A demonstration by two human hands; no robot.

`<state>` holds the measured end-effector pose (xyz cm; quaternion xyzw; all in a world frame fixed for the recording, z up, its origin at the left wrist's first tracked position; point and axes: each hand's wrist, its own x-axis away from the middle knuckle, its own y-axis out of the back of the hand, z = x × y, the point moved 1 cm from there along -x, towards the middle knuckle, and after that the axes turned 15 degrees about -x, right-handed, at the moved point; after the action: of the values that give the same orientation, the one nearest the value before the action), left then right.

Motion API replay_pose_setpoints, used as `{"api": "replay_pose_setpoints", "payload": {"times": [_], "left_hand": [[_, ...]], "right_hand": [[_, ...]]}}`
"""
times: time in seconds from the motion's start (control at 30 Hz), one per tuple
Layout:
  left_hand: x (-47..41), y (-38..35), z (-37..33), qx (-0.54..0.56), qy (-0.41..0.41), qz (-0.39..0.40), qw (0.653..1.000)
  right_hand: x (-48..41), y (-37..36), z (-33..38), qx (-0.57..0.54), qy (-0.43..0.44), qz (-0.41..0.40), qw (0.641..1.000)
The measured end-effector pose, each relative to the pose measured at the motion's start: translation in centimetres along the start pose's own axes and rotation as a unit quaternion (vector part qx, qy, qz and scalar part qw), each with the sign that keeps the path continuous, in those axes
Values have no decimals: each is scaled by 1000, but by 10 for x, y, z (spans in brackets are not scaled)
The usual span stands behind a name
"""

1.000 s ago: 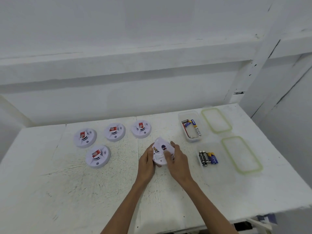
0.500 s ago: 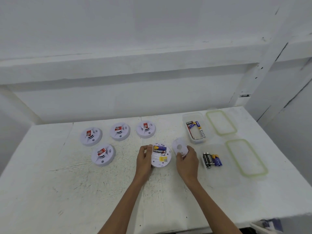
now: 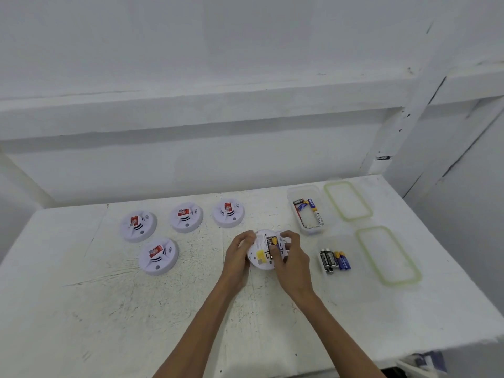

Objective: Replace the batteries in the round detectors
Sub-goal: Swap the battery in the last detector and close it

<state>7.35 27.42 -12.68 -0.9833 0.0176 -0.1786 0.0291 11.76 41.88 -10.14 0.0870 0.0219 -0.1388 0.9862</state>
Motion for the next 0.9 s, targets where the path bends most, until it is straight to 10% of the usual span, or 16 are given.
{"api": "replay_pose_setpoints", "payload": {"times": [0.43,0.9], "left_hand": [[16,-31,18,-15,-38,44,998],[24,-40,16,27,-42,0,999]], "right_hand": [[-23,18,-2,314,67,89,943],[-34,11,12,370,66,92,922]]}}
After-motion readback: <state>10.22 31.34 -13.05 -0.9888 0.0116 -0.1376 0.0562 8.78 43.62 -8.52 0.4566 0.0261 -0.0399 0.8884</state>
